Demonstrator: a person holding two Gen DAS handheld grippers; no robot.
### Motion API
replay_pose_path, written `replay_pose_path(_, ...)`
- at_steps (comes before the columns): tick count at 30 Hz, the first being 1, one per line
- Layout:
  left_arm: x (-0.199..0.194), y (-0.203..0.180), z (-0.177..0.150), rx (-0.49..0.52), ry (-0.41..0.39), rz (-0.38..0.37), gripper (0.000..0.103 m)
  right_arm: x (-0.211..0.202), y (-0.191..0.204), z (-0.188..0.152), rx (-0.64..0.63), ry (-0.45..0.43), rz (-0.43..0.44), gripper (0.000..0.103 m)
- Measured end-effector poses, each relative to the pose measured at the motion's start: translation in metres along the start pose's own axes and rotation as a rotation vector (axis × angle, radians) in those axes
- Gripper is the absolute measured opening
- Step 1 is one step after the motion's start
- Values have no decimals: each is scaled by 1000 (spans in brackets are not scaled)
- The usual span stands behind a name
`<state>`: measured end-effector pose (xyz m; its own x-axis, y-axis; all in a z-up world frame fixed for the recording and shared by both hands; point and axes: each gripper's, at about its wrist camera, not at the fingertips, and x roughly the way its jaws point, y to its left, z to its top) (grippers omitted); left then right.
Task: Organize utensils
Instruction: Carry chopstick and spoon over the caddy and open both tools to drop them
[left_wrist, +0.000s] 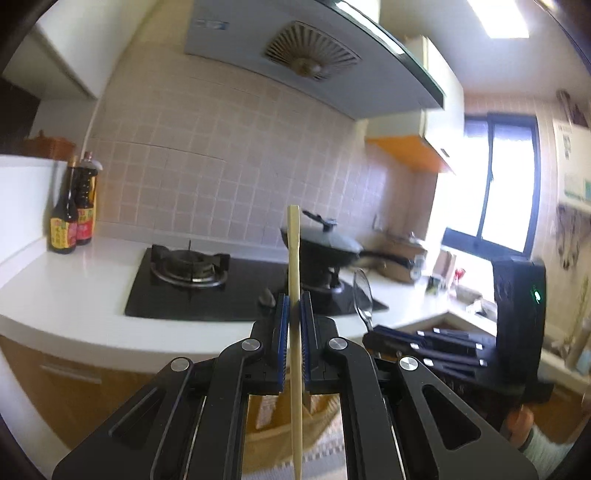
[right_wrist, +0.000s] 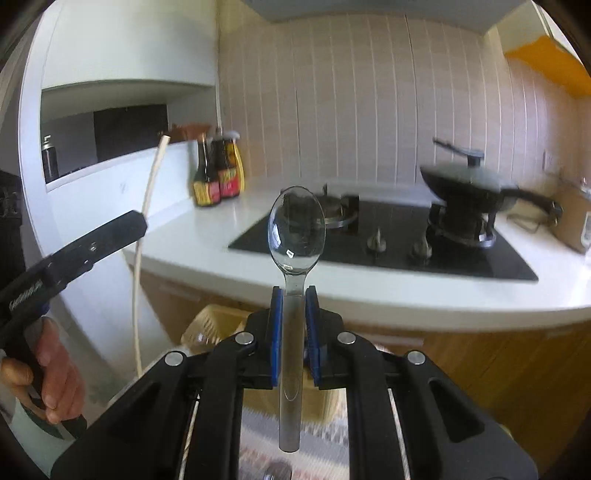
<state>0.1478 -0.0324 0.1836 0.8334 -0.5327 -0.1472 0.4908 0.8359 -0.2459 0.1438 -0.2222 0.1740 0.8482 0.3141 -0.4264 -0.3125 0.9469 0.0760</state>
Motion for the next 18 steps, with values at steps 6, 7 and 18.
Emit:
replay_pose_path(6,31,23,-4,6,-62,48,4,26,-7,0,-9,-81,-18,10)
replay_pose_path(7,36,28,-5,4,-70,59,4,29,-9,-2,-6,-88,-19,10)
replay_pose_path(18,64,59,-37,-34,-121,155,4,72,-40,-26,76,-101,19,10)
